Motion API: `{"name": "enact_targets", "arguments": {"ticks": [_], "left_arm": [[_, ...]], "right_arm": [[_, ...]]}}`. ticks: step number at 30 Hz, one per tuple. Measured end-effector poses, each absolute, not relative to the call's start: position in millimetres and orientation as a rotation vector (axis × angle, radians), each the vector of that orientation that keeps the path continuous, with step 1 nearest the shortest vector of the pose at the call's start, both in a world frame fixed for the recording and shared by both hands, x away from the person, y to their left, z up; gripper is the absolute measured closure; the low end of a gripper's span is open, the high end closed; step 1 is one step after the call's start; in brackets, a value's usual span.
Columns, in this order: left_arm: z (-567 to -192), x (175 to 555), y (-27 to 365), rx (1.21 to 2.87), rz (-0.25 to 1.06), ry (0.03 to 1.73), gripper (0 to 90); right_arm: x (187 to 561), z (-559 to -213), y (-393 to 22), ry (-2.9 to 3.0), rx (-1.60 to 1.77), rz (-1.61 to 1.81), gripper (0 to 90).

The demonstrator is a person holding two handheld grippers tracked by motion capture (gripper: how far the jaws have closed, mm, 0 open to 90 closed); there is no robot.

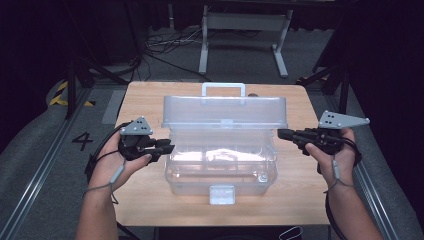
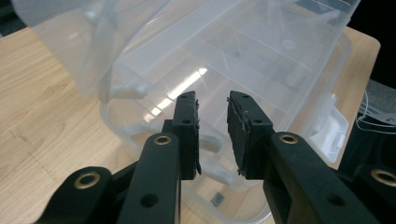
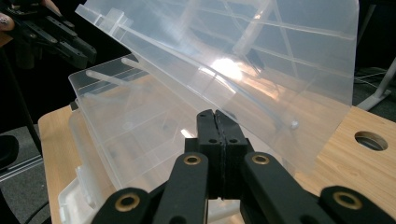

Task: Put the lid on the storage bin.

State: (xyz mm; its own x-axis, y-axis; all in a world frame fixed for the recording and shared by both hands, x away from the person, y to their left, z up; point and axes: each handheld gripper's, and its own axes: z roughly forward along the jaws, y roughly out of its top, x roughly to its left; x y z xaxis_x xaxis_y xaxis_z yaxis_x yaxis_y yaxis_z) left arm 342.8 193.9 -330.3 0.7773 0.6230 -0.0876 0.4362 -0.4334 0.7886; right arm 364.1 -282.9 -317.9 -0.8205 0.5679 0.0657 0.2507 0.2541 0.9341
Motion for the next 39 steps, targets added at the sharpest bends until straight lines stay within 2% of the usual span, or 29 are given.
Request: {"name": "enact_targets", "arguments": {"ticks": [19, 25, 35, 39], "left_arm": [[-344.9, 357.4, 225.4, 2.027, 0.357, 0.987, 71.5], [-352.8, 365.5, 236.2, 2.002, 0.416, 1.045, 65.7], [-365.6, 374.0, 251.6, 1.956, 0.453, 1.171, 61.3], [-372.0, 376.6, 256.6, 1.941, 0.467, 1.197, 55.6]], "right_arm": [[359.7, -320.5, -283.1, 2.261, 0.765, 1.58, 90.0], [358.2, -321.4, -283.7, 2.269, 0.765, 1.576, 90.0], [356.4, -323.0, -285.9, 2.277, 0.776, 1.57, 90.0], [356.3, -323.5, -287.0, 2.283, 0.787, 1.564, 90.0]]}}
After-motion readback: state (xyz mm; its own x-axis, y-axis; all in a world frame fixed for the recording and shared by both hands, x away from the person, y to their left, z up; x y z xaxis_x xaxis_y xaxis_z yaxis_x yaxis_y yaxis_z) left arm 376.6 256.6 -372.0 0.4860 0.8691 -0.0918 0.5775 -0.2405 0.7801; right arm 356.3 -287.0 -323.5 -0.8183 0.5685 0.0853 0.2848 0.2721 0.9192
